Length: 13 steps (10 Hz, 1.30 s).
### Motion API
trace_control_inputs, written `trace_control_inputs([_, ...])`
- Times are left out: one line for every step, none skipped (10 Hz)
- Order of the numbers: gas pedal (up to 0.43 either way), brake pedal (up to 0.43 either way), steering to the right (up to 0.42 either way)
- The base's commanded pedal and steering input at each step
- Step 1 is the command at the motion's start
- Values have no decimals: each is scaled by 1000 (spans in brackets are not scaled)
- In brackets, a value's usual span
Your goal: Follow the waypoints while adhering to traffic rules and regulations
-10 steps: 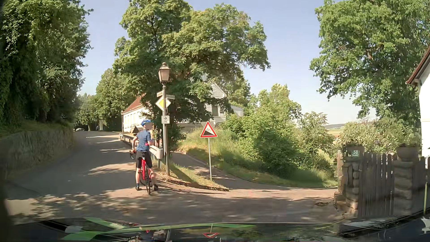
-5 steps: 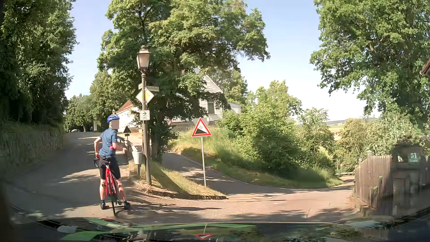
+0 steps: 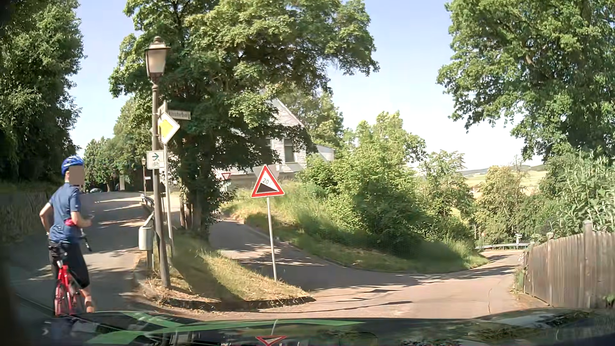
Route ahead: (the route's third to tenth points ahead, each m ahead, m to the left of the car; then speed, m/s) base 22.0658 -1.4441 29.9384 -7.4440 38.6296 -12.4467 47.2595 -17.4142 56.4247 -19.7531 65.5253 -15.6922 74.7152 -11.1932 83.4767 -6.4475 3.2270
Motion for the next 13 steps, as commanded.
trace_control_inputs([0, 0, 106])
trace_control_inputs([0, 0, 116])
trace_control_inputs([0, 0, 122])
trace_control_inputs([0, 0, 129])
trace_control_inputs([0, 0, 134])
trace_control_inputs([0, 0, 139])
trace_control_inputs([0, 0, 145])
trace_control_inputs([0, 0, 156])
trace_control_inputs([0, 0, 168])
trace_control_inputs([0, 0, 176])
trace_control_inputs([0, 0, 177])
trace_control_inputs([0, 0, 178])
trace_control_inputs([0, 0, 184])
